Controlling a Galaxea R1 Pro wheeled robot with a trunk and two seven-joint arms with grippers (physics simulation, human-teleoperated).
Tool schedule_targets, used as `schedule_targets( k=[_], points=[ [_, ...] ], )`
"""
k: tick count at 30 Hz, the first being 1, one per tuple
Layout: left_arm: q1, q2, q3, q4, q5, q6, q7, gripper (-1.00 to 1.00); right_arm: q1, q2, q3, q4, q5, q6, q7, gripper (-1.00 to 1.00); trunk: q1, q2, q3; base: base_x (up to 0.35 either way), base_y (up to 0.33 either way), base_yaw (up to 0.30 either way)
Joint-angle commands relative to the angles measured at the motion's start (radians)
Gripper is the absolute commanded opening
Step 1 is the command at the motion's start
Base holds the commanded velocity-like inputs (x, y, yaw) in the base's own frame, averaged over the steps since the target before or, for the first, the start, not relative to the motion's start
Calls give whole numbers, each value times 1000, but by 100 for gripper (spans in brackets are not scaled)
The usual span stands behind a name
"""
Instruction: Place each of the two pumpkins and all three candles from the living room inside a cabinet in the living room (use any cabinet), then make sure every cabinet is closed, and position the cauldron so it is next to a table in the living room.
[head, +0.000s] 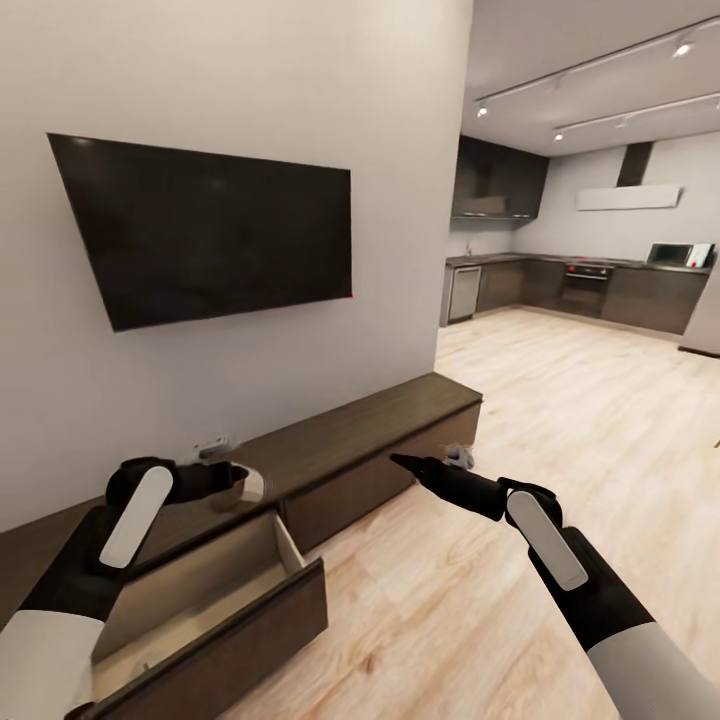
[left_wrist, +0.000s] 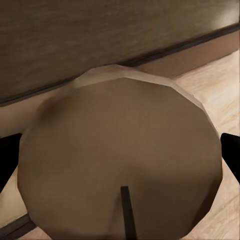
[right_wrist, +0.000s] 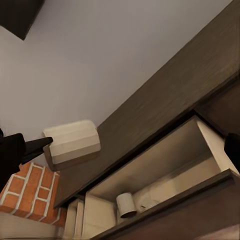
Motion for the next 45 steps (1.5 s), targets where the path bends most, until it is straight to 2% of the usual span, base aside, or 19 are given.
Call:
schedule_targets(
  k=[1,4,6,9,12,14,16,18,20,30,38,45],
  points=[
    [-1,0,-1,3,11,0,11,-100,-1,-1,0,-1,2,2,3,100,0,-1,-1,169,-117,289],
    [-1,-1,-1,37,5,-1,25,-100,-1,0,1,-1,5,2,1,100,0,-1,-1,169,-114,290],
    [-2,-4,-4,81,7,-4,84,-100,-1,2,1,-1,6,2,-6,100,0,-1,-1,168,-113,291],
    [-3,-38,-5,130,11,-7,181,-100,-1,5,2,-5,6,2,-28,100,0,-1,-1,143,-108,284],
    [-7,-74,-5,170,10,-8,218,-100,-1,6,2,-8,7,2,-47,100,0,-1,-1,117,-96,207],
    [-17,-92,-6,228,4,-10,223,-100,-1,7,2,-9,8,2,-53,100,0,-1,-1,98,-85,75],
    [-22,-95,-6,246,2,-11,223,-100,-1,7,2,-9,8,2,-54,100,0,-1,-1,89,-82,47],
    [-42,-102,-6,315,-1,-17,223,-100,-1,7,2,-12,8,2,-55,100,0,-1,-1,51,-54,24],
    [-53,-105,-6,347,-2,-22,223,-100,-1,7,2,-13,9,2,-55,100,0,-1,-1,21,-22,14],
    [-59,-105,-6,359,-4,-62,223,-100,-1,7,3,-13,10,2,-55,100,0,-1,-1,173,-4,200],
    [-59,-103,-3,331,-4,-65,223,-100,-1,7,3,-16,10,2,-54,100,0,-1,-1,44,1,128],
    [-59,-105,-7,325,-3,-65,224,-100,-1,6,2,-16,10,2,-53,100,0,-1,-1,220,12,164]
  ],
)
